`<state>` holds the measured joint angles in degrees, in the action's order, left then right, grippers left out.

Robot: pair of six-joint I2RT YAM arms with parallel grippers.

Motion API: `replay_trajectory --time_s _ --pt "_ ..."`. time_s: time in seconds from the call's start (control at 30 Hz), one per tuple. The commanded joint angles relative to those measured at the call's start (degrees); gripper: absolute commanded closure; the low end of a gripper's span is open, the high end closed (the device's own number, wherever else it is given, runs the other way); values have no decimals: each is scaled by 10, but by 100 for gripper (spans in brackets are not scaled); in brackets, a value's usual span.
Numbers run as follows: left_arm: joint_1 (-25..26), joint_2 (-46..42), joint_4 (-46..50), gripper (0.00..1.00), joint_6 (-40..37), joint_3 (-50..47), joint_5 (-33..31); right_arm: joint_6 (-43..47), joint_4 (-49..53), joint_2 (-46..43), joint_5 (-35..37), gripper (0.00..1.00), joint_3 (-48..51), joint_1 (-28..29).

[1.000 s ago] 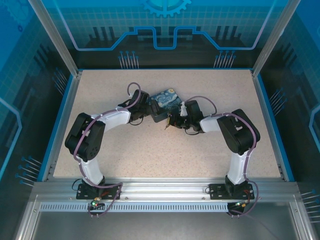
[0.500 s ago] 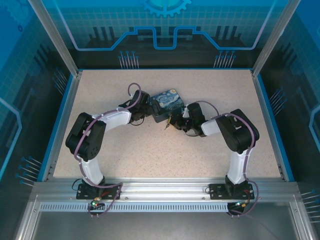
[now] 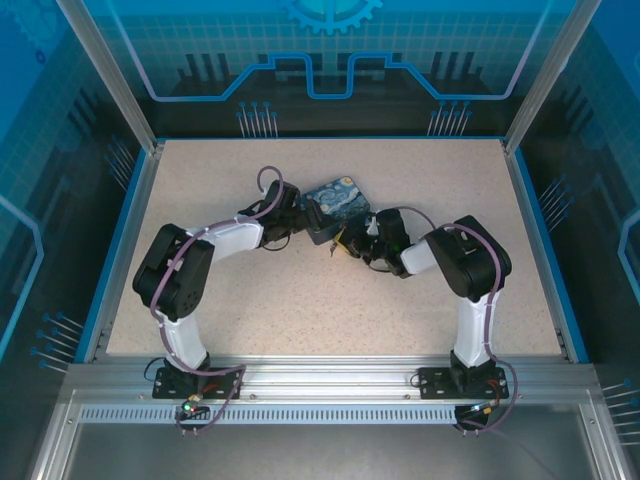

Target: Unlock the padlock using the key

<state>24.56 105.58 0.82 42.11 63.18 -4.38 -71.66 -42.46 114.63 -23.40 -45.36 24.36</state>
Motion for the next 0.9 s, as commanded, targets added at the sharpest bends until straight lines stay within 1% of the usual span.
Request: replay_trajectory --time_s 0.0,0.23,0.37,0.4,0.5,0.6,0.7,0.73,0.8,0.87 --pt "6 43 86 6 -7 -17 13 -17 -14 13 15 100 -12 -19" --pt "6 50 88 8 -7 -17 15 -13 -26 1 1 100 -4 -56" --pt "6 54 86 9 -7 -16 18 -2 -37 8 -37 100 -20 -74" --pt "6 55 87 9 -7 -16 19 4 -32 12 -54 100 -31 -77" --pt "6 54 87 10 -7 -15 19 22 -13 12 -72 100 -39 -87" --pt "5 53 87 10 -7 -15 19 47 9 4 -79 100 -37 -99" --pt "5 54 86 10 -6 -16 20 85 75 -9 -78 100 -40 -112" --pt "5 55 87 10 -7 -16 19 91 82 -14 -75 100 -36 -115" --pt "5 54 86 11 -7 -16 20 89 84 -18 -71 100 -26 -122" --pt "5 55 85 11 -6 -16 20 75 62 -11 -75 100 -17 -126"
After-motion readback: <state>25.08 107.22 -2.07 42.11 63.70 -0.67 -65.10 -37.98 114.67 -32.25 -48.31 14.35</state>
